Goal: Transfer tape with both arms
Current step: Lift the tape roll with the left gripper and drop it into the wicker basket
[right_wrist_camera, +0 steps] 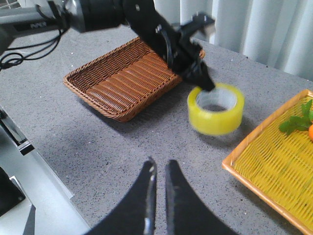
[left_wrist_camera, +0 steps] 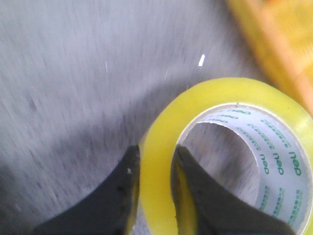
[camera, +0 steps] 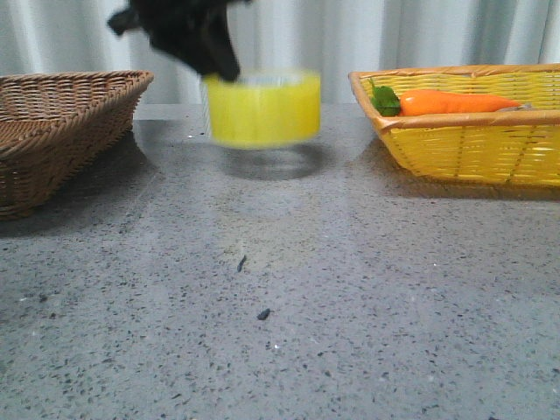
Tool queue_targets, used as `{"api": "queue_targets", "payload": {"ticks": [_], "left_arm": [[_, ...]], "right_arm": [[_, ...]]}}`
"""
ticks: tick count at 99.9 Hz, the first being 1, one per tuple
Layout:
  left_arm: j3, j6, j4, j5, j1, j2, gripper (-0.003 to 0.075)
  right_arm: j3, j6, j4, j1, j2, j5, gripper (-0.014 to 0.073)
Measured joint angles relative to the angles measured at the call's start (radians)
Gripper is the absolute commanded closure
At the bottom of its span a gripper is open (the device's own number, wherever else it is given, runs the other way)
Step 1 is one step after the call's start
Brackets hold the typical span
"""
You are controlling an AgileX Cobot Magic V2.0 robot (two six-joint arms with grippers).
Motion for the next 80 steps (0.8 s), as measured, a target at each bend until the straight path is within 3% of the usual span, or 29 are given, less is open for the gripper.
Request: {"api": "queue_targets", "payload": {"ticks": [18,33,56,80], "left_arm": [[-0.2,-0.002,-0.001,0.055,0.056,-0.047,0.0741],[-0.307,-0.032,0.036,0.176,0.16,-0.068,0.0741],[-0.316,-0.053,0.148,0.37,0.337,-0.082,0.0741],[-0.235,-0.078,0.15,0.376,0.524,-0.116,0.0741]], "right_arm": [[0.0,0.0,0.0,0.0,0.0,0.0,0.0635],[0.0,0.0,0.0,0.0,0.0,0.002,0.0635],[0.0,0.0,0.0,0.0,0.0,0.002,0.0635],[0.0,0.0,-0.021,0.0,0.0,0.002,0.0635]]}}
